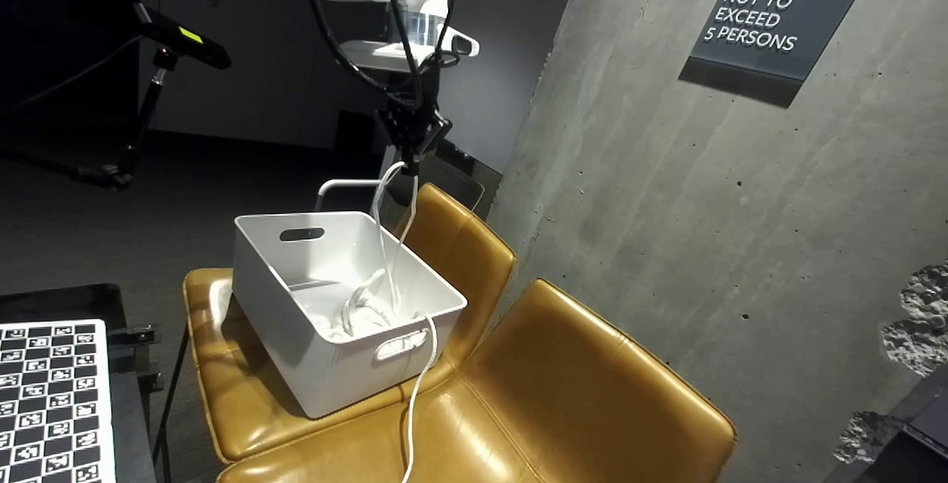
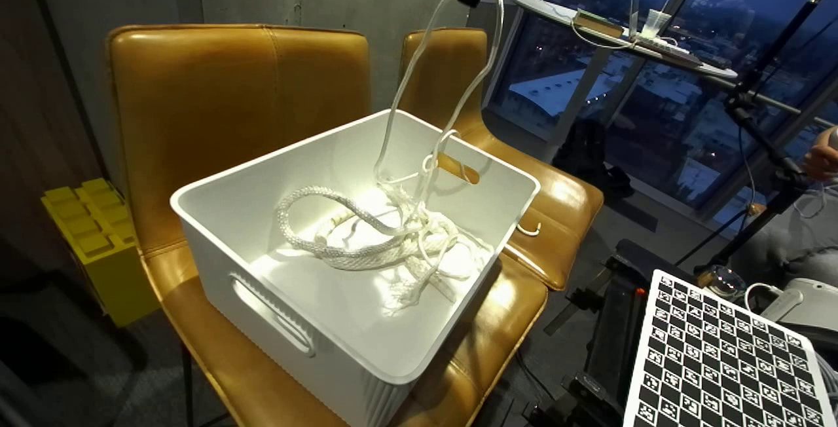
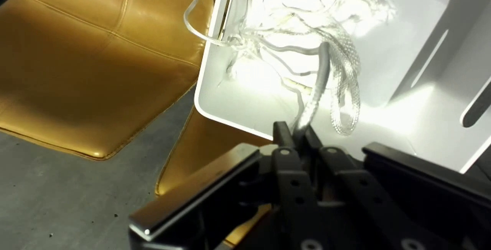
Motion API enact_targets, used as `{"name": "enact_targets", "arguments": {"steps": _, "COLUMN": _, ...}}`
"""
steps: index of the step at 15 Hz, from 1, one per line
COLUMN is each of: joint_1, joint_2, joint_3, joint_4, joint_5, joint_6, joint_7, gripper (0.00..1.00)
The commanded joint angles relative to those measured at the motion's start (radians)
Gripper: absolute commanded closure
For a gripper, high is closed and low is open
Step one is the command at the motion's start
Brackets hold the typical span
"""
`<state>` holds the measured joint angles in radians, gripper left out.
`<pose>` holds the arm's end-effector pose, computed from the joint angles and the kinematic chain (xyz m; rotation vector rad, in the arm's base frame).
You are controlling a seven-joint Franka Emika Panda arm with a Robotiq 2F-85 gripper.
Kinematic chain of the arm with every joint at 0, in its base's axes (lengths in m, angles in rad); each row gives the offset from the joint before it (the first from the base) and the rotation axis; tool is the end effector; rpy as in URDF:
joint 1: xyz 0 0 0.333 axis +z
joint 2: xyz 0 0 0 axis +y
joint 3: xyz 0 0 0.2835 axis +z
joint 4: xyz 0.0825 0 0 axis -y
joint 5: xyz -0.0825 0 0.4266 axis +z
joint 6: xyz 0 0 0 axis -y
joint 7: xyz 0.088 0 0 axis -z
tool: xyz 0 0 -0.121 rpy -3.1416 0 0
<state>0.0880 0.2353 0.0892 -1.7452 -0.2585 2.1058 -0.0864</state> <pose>0.6662 0.1011 0.3882 2.8790 0.5507 0.1999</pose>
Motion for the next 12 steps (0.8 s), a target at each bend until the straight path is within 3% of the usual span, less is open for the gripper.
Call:
{"name": "enact_targets", "arguments": {"steps": 1, "joint_1": 0.002, "joint_2": -0.039, "joint_3": -0.008, "joint_4": -0.077, "joint_5": 0.003, "joint_6": 0.034, "joint_7": -0.006, "gripper": 0.57}}
{"name": "enact_targets", "arguments": {"steps": 5, "joint_1": -0.034, "joint_2": -0.08, "joint_3": -0.025, "joint_4": -0.186, "joint_5": 0.024, "joint_6": 0.085, "joint_7": -0.042, "gripper": 0.28}}
{"name": "enact_targets", "arguments": {"steps": 8, "joint_1": -0.094, "joint_2": -0.095, "joint_3": -0.054, "joint_4": -0.244, "joint_5": 0.084, "joint_6": 0.098, "joint_7": -0.155, "gripper": 0.06}}
{"name": "enact_targets", "arguments": {"steps": 9, "joint_1": -0.121, "joint_2": -0.089, "joint_3": -0.069, "joint_4": -0.252, "joint_5": 0.108, "joint_6": 0.109, "joint_7": -0.203, "gripper": 0.01}}
{"name": "enact_targets", "arguments": {"steps": 12, "joint_1": -0.187, "joint_2": -0.073, "joint_3": -0.11, "joint_4": -0.265, "joint_5": 0.177, "joint_6": 0.143, "joint_7": -0.296, "gripper": 0.0}}
